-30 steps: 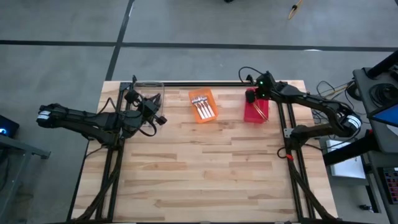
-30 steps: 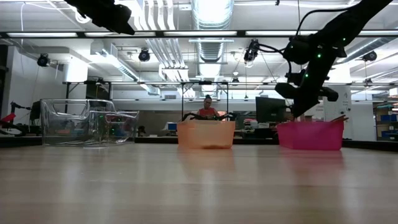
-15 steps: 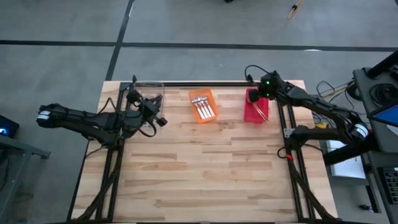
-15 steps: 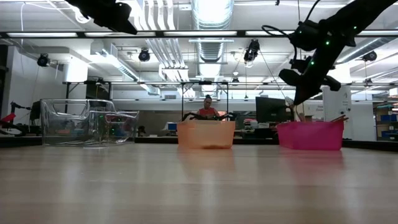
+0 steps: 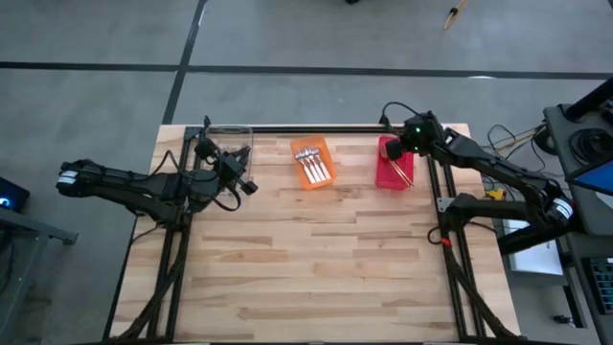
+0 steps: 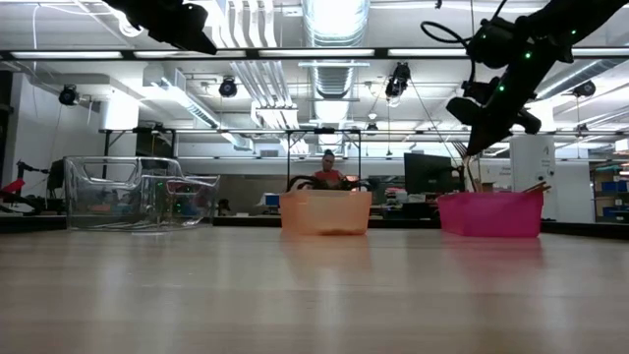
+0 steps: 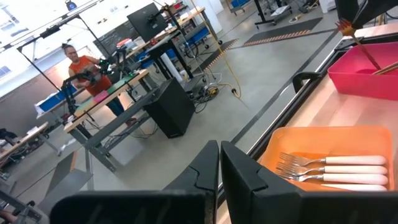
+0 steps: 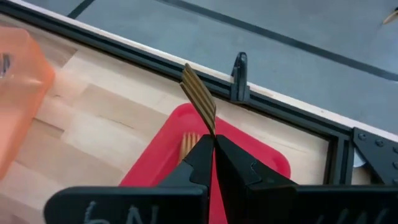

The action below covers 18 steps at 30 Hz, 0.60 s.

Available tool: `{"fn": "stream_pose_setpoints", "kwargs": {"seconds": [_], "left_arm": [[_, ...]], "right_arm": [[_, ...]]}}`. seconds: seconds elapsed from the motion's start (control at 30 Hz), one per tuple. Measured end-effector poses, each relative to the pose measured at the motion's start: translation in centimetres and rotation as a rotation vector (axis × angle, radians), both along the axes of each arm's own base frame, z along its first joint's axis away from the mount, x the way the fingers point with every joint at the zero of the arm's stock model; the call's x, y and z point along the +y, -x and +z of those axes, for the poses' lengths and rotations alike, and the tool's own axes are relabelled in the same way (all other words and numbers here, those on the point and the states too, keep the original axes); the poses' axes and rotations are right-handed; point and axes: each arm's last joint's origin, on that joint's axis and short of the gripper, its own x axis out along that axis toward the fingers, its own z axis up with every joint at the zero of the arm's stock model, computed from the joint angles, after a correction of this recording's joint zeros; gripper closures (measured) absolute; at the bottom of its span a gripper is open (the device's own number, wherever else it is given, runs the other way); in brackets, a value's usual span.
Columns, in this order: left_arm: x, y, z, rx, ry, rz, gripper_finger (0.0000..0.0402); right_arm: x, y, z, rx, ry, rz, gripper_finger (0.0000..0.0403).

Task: Sort silverware by color (type)
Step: Adjust the gold fork

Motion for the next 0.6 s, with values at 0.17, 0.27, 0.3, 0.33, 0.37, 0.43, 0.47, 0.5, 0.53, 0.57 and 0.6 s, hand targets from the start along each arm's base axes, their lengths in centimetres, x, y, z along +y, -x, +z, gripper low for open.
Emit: {"fn": "stream_pose_setpoints", "kwargs": {"seconds": [0.17,0.27,0.3,0.33,0.37,0.43,0.47,0.5,0.53,0.57,0.6], "left_arm": [[0.0,0.0,0.0,-0.002,0.001,0.000,0.0401],[0.0,0.0,0.0,-0.002,0.001,0.000,0.0401],[0.0,0.0,0.0,-0.002,0.001,0.000,0.0401],[0.0,0.0,0.0,-0.002,0.001,0.000,0.0401],[0.0,0.0,0.0,-0.002,0.001,0.000,0.0401],[0.0,0.0,0.0,-0.002,0.001,0.000,0.0401],[0.0,0.0,0.0,-0.002,0.001,0.000,0.0401],[0.0,0.0,0.0,-0.002,0.001,0.000,0.0401],[0.0,0.0,0.0,-0.002,0.001,0.000,0.0401],[0.0,0.0,0.0,-0.002,0.001,0.000,0.0401],[0.0,0.0,0.0,-0.002,0.001,0.000,0.0401]], "right_arm": [[0.6,0.0,0.5,0.008,0.037,0.009,0.0394],[0.9,0.1,0.8,0.007,0.057,0.010,0.0394],[1.1,0.1,0.9,0.006,0.058,0.014,0.0394],[1.2,0.2,0.9,0.008,0.057,0.018,0.0395],[1.4,0.2,1.0,0.007,0.057,0.022,0.0395],[1.6,0.3,1.2,0.002,0.061,0.030,0.0395],[1.8,0.3,1.3,-0.002,0.065,0.032,0.0395],[1.9,0.4,1.4,-0.009,0.072,0.034,0.0395],[2.0,0.4,1.6,-0.017,0.079,0.036,0.0395],[2.0,0.5,1.7,-0.024,0.086,0.036,0.0395],[2.1,0.6,1.9,-0.030,0.092,0.035,0.0395]]}}
